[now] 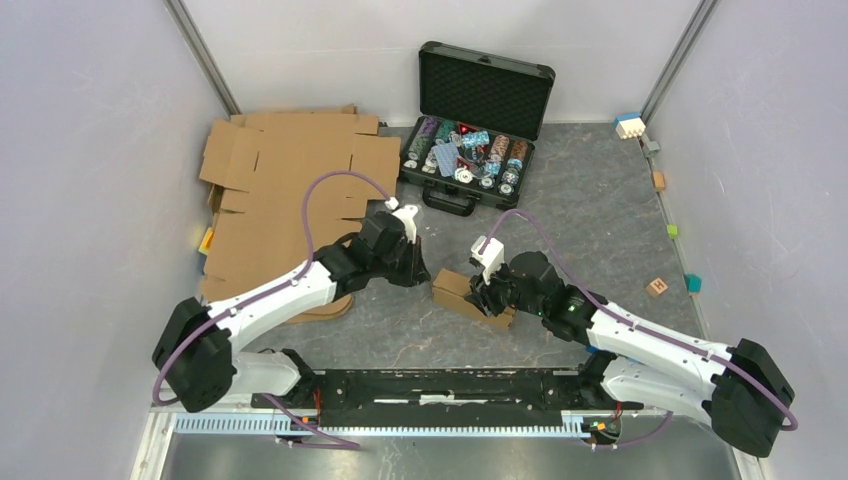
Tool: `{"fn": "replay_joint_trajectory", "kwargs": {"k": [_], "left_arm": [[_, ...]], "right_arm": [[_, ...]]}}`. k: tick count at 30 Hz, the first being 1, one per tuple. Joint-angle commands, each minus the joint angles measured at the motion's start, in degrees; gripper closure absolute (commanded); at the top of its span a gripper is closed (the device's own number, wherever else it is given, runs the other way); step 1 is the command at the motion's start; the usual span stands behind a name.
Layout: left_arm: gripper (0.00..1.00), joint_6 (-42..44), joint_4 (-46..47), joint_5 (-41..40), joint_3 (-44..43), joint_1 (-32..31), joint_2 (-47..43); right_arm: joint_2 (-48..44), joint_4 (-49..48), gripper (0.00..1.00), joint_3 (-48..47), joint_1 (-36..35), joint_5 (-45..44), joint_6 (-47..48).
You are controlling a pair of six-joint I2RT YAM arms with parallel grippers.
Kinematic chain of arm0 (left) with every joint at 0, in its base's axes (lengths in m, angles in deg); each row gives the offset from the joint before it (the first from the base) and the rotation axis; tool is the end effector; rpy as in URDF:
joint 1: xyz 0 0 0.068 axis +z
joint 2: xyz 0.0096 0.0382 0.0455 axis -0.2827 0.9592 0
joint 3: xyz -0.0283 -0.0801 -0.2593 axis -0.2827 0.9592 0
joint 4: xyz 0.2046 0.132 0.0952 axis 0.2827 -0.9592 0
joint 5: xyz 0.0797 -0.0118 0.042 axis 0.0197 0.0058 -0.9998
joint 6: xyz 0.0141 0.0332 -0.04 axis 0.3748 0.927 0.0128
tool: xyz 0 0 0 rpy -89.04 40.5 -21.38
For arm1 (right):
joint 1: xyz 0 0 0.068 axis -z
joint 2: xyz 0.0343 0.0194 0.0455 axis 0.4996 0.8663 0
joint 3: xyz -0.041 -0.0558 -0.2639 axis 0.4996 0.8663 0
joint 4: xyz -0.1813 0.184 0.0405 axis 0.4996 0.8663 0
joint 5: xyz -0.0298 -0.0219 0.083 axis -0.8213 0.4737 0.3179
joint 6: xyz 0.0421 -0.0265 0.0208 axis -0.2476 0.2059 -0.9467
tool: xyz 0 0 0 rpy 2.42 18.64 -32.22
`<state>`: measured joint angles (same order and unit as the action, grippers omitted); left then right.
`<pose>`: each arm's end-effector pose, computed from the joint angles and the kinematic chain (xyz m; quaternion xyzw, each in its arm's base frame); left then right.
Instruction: Fold the paper box
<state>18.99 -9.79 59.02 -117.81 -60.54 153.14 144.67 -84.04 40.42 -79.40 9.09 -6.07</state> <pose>0.1918 -0.1923 0.2341 0.1414 0.9078 -0.2820 0.2765 0.1357 0.1644 0.2168 -0.3578 0.7858 0.2657 0.4288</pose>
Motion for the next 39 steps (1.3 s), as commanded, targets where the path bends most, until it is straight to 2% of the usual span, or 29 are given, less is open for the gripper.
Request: {"fn": "replay_joint_trajectory", "kwargs": {"k": [1, 4, 10, 17, 22, 29, 31, 33, 36, 39], "left_arm": [[0.89, 1.32, 0.95, 1.95, -5.25, 0.0, -3.69], [0.98, 1.44, 1.8, 2.68, -6.07, 0.0, -3.18], [0.98, 0.81, 4.01, 6.57, -3.99, 0.0, 2.33], [0.98, -1.37, 7.89, 5.84, 2.46, 0.0, 5.77], [0.98, -2.13, 9.83, 6.43, 3.87, 0.02, 6.44], [0.98, -1.35, 7.89, 5.56, 2.96, 0.04, 5.53], [0.98, -1.32, 8.07, 5.55, 3.0, 0.0, 5.68], [0.98, -1.4, 8.56, 5.7, 3.23, 0.0, 6.06], [0.98, -1.4, 8.66, 6.09, 3.01, 0.0, 6.64], [0.98, -1.32, 8.7, 5.9, 3.12, 0.0, 6.33]], "right_arm": [[0.79, 2.55, 0.6, 0.02, -0.22, -0.96, 0.6], [1.05, 2.54, 0.59, -0.18, -0.19, -0.65, 0.61], [1.14, 2.7, 0.59, -0.39, -0.14, -0.54, 0.55], [1.58, 2.82, 0.6, -0.49, -0.15, -0.49, 0.68], [1.28, 3.09, 0.59, -0.9, -0.16, -0.47, 0.47], [-1.77, 7.71, 0.26, -6.05, -0.13, -1.15, -1.73], [-3.24, 9.72, 0.21, -7.82, -0.14, -3.32, -2.74], [-5.0, 12.14, 0.2, -9.26, -0.07, -7.07, -4.25], [-8.01, 16.54, 0.28, -10.94, -0.06, -12.33, -6.63], [-12.19, 20.36, 0.76, -11.2, -0.05, -14.66, -8.89]]}}
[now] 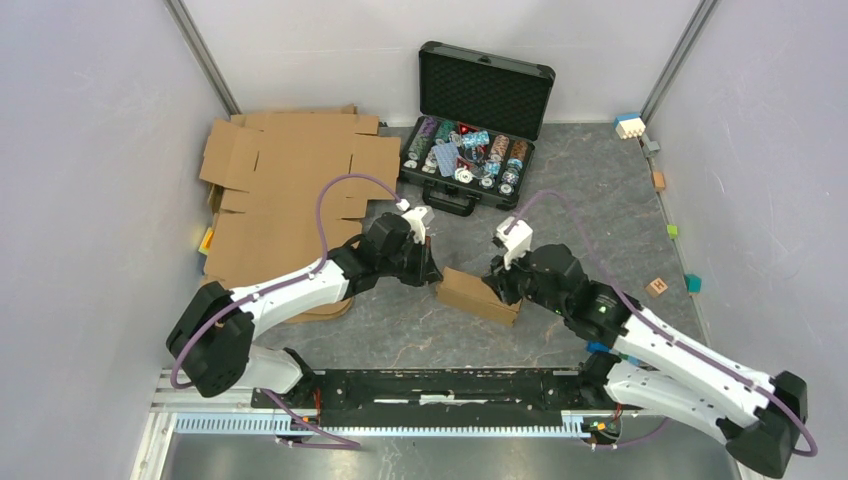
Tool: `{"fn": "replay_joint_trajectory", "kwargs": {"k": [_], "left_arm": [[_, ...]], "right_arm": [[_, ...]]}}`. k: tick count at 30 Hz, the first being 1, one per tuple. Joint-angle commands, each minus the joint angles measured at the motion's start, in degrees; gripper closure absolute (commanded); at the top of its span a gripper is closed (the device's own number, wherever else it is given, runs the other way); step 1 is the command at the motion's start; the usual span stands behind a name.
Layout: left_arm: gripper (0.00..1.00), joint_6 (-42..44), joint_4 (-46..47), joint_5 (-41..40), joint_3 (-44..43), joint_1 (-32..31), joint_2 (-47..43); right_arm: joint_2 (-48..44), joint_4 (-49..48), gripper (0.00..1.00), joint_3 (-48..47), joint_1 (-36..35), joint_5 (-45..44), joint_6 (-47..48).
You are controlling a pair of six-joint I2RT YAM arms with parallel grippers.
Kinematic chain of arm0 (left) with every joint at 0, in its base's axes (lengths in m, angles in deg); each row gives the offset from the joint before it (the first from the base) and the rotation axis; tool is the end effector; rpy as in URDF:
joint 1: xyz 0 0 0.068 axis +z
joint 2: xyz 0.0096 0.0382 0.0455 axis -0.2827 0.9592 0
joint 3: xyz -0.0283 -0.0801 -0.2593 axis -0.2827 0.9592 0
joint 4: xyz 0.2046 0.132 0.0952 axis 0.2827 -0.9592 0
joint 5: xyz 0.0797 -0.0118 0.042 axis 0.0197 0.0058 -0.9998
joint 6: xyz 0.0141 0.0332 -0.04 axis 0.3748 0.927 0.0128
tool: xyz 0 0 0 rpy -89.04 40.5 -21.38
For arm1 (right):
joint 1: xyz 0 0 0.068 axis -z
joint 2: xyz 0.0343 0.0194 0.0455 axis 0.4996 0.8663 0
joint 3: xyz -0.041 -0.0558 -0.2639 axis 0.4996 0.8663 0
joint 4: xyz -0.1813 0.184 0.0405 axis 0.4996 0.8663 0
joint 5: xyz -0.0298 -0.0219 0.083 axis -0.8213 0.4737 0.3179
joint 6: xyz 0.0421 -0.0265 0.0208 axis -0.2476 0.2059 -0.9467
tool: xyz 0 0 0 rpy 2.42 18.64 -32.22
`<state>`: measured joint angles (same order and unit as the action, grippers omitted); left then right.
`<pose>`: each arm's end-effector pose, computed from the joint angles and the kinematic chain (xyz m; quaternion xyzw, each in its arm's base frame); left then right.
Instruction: Fold the paper box
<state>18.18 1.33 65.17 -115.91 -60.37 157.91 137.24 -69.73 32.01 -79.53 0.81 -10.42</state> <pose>0.2028 -0.2070 0.2180 0.1561 0.8858 -0.3413 0.2729 0.1277 0.1477 0.2676 -0.2923 0.8059 0.2336 0.4587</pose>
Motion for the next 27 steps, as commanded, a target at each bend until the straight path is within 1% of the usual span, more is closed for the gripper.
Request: {"fn": "replay_joint_trajectory", "kwargs": {"k": [1, 2, 3, 8, 10, 13, 15, 18, 23, 27], "left_arm": [[0.98, -0.38, -2.52, -0.33, 1.17, -0.18, 1.41], [0.98, -0.32, -2.62, -0.41, 1.16, -0.16, 1.25], [0.98, -0.17, -2.81, -0.53, 1.02, -0.13, 1.13], [0.98, 0.07, -3.43, -0.77, 0.7, -0.18, 0.99], [0.98, 0.07, -3.51, -0.77, 0.61, -0.18, 0.92], [0.98, 0.08, -3.77, -0.87, 0.38, -0.18, 0.8], [0.98, 0.07, -3.78, -0.95, 0.28, -0.18, 0.78], [0.98, 0.07, -3.99, -0.95, -0.06, -0.18, 0.98], [0.98, 0.25, -4.48, -1.12, -0.52, -0.18, 0.86], [0.98, 0.38, -4.82, -1.3, -1.03, -0.18, 0.39]], "right_arm": [[-6.06, 7.13, 0.91, -2.45, 0.08, -6.91, -5.31], [-6.93, 7.92, 0.98, -1.99, -0.01, -7.27, -6.15], [-7.79, 8.78, 1.0, -1.12, 0.05, -7.78, -6.91], [-9.7, 12.49, 1.0, 5.12, 0.08, -16.4, -13.01], [-10.93, 11.87, 1.0, 8.94, 0.08, -16.58, -15.93], [-13.0, 9.11, 1.0, 14.94, 0.05, -13.78, -19.14], [-13.45, 9.44, 1.0, 16.41, 0.09, -15.34, -20.54], [-12.95, 10.33, 1.0, 14.36, 0.12, -16.77, -19.43], [-11.32, 14.55, 1.0, 4.86, 0.08, -18.81, -15.12], [-11.85, 14.44, 1.0, 2.04, 0.06, -13.86, -11.75]]}}
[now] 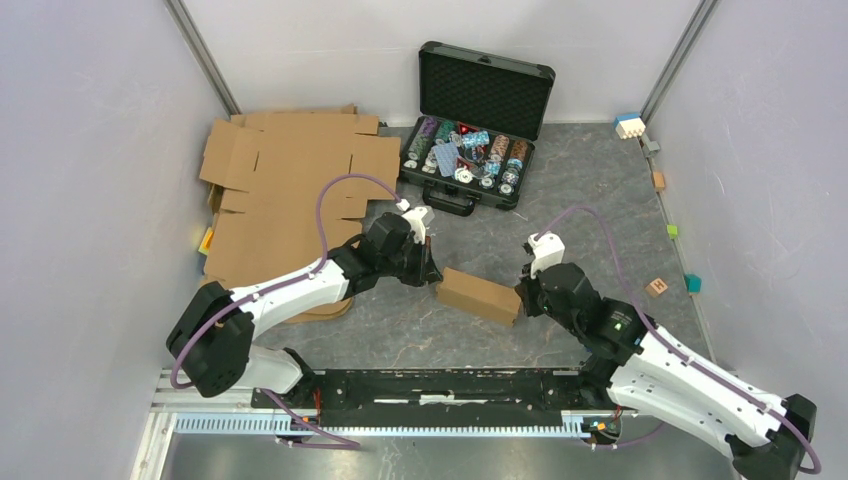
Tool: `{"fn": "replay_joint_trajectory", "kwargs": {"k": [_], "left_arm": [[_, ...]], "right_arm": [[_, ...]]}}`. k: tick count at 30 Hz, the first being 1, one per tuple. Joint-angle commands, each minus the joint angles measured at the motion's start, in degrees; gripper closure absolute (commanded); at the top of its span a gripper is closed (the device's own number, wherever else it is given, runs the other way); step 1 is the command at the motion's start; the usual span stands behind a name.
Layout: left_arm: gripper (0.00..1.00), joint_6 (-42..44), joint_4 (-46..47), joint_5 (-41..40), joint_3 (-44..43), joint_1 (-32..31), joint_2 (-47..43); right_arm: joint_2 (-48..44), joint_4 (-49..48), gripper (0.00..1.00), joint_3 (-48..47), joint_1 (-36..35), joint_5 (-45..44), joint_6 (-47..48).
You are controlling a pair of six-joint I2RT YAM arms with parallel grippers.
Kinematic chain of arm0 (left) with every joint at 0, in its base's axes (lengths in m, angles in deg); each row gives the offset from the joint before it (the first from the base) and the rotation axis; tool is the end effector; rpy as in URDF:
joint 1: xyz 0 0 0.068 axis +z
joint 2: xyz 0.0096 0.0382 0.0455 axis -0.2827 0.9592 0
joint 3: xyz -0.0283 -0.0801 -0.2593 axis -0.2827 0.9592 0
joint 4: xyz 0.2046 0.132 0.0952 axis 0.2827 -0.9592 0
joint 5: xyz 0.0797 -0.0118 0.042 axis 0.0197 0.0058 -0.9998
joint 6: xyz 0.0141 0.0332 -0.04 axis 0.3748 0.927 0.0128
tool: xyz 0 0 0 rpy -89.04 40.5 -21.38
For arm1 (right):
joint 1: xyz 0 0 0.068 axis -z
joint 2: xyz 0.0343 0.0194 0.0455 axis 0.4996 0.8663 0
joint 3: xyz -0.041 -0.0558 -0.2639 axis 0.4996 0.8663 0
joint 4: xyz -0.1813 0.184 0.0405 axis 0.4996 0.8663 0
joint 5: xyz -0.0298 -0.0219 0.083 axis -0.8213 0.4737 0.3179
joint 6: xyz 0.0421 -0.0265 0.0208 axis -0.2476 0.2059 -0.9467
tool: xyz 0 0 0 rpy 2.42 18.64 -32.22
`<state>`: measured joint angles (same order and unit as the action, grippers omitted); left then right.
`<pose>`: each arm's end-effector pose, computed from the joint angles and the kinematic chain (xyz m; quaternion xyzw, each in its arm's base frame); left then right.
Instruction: Fold the paper box
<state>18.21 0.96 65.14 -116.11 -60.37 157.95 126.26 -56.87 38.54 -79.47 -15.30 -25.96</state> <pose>0.2029 -0.2071 0.2183 0.1562 0.8866 -0.3401 0.2717 0.1054 0.1062 0.2379 -0.1254 0.8753 0.1507 0.4420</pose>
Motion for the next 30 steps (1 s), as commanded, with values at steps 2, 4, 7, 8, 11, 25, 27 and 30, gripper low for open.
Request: {"fn": "replay_joint_trajectory", "kwargs": {"k": [2, 4, 7, 8, 11, 25, 27, 30], "left_arm": [[0.98, 0.42, -4.71, -1.34, -1.1, -0.18, 0.02], [0.98, 0.61, -5.12, -1.54, -1.35, -0.13, -0.22], [0.98, 0.76, -5.43, -1.61, -1.55, -0.18, -0.26], [0.98, 0.76, -5.43, -1.63, -1.64, -0.16, -0.21], [0.98, 0.83, -5.56, -1.46, -1.72, -0.13, -0.23], [0.93, 0.38, -4.05, -2.99, 1.81, -0.13, -12.57], [0.92, 0.37, -4.74, -4.0, 2.44, -0.17, -14.94], [0.9, 0.61, -5.56, -5.69, 3.72, -0.18, -17.67]], "right_arm": [[-0.31, 1.61, 1.0, -4.06, 0.01, 4.34, 4.1], [0.8, 1.51, 1.0, -2.39, 0.01, 5.49, 3.52], [1.73, -0.86, 1.0, 2.24, 0.01, 7.54, 1.83], [1.9, -2.3, 1.0, 3.53, -0.05, 8.63, 1.56], [3.04, -3.11, 0.92, 3.65, 0.0, 8.1, 2.24], [15.78, -1.13, 0.02, -13.83, -0.1, 20.69, 22.48], [18.93, -1.2, 0.02, -15.13, -0.14, 20.92, 23.34], [23.9, -1.73, 0.02, -16.56, -0.48, 21.18, 27.36]]}}
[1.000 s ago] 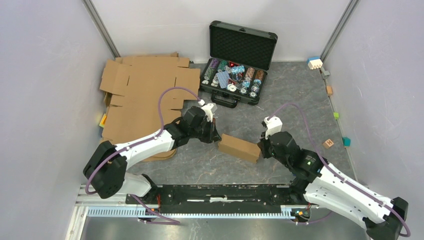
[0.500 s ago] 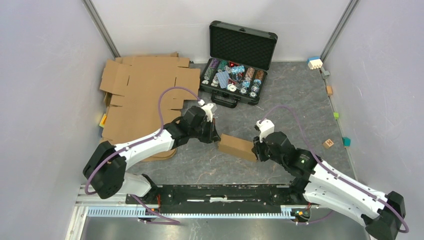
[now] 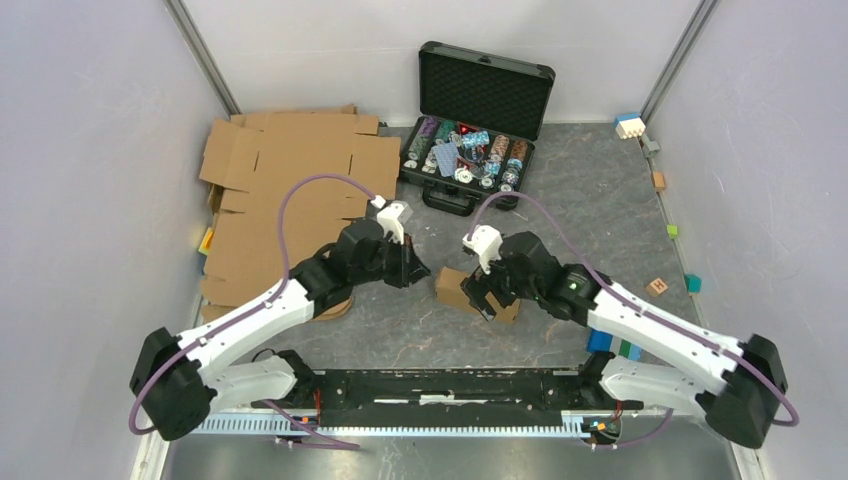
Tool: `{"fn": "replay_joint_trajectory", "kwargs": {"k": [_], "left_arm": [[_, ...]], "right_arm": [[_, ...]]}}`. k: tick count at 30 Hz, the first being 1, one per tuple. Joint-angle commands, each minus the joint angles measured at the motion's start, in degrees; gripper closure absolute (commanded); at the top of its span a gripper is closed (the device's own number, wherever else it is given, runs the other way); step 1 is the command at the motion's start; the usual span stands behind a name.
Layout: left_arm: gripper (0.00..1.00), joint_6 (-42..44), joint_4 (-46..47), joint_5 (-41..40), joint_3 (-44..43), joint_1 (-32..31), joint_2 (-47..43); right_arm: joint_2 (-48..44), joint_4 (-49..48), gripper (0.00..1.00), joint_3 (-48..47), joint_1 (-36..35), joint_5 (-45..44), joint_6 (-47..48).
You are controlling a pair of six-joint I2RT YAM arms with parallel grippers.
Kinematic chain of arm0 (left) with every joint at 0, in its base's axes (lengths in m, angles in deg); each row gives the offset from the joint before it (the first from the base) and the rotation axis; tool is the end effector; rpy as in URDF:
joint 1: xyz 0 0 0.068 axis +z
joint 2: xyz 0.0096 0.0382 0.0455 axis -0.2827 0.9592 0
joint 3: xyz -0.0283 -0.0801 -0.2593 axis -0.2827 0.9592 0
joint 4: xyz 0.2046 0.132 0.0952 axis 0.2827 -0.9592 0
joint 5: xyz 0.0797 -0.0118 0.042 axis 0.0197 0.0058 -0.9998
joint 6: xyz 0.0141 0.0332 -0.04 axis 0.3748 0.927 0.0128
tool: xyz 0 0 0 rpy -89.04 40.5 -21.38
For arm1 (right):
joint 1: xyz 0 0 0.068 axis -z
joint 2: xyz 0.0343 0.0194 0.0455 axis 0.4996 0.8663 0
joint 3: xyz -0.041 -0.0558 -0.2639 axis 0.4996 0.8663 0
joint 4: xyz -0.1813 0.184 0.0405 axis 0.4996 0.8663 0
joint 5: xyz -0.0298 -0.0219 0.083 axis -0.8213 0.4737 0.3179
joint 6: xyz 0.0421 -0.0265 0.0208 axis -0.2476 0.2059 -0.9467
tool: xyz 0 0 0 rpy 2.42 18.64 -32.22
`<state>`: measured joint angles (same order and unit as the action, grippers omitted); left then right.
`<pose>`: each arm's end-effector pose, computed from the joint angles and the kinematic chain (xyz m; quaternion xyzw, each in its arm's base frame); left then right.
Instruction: Fold the paper box
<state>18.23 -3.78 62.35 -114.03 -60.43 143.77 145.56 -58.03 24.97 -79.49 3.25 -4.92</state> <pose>0.1745 -0.1777 0.2607 0.1487 0.8606 -0.3557 0.3328 0.1375 0.1613 0.2645 -0.3613 0.8353 0.1835 0.3716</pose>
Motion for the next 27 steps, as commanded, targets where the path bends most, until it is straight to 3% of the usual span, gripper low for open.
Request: {"fn": "replay_joint_trajectory", "kwargs": {"k": [1, 8, 16, 20, 24, 27], "left_arm": [[0.88, 0.67, -0.93, -3.79, 2.16, -0.11, -4.34], [0.82, 2.0, -1.65, -10.14, 5.98, 0.06, -10.03], [0.62, 2.48, 4.02, -18.94, 13.84, 0.1, -18.8], [0.59, 4.2, 6.22, -20.4, 16.51, 0.12, -22.3], [0.59, 5.6, 9.16, -20.41, 19.22, 0.12, -24.24], [0.59, 6.5, 10.82, -20.05, 21.23, 0.06, -25.41]], "right_arm": [[6.09, -0.79, 0.02, -3.41, -0.49, 2.92, 7.3], [14.4, -2.26, 0.03, -5.46, -0.67, 1.05, 9.61], [14.32, -1.77, 0.41, -5.39, -0.71, -2.41, 8.61], [12.97, -0.82, 0.48, -5.01, -0.76, -6.33, 7.56], [13.16, 2.91, 0.57, -5.84, -0.76, -15.49, 3.83], [13.59, 8.24, 0.54, -7.87, -0.75, -30.18, -1.76]]}}
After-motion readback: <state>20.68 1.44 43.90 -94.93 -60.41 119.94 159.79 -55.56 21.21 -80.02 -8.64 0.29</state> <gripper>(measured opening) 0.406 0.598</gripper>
